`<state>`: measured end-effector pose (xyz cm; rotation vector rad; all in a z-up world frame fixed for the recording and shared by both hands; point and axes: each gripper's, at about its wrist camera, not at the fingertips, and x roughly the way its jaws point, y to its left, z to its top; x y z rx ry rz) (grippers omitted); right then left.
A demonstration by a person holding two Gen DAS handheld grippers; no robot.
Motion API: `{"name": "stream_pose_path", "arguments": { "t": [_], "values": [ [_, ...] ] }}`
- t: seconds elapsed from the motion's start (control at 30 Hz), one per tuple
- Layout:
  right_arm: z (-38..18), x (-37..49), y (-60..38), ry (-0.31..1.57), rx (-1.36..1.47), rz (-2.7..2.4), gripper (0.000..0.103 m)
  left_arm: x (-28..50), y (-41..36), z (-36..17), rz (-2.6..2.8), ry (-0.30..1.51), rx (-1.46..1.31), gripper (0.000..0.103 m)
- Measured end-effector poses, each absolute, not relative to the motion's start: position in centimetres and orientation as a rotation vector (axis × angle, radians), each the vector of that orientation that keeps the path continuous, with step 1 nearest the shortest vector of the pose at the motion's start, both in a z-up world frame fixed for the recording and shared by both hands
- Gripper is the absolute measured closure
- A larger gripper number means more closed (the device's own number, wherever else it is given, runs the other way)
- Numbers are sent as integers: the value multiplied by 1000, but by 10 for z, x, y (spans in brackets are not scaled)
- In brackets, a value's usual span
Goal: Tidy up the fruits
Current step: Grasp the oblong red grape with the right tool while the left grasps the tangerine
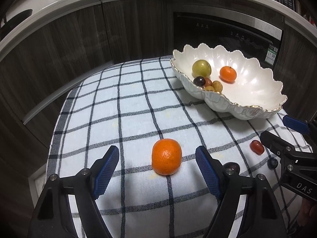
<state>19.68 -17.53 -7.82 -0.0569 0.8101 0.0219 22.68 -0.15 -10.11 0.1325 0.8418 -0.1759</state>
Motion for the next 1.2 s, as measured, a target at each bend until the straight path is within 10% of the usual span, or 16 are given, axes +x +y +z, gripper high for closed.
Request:
{"name": "stream_pose_path", "arguments": {
  "t": [0.87, 1.2],
  "values": [
    [-122, 211, -177, 928, -29, 72, 67, 244, -13, -133, -205, 888, 163, 44],
    [-125, 211, -176, 931, -37, 72, 82, 244, -15, -140, -204, 898, 173, 68]
  ]
}}
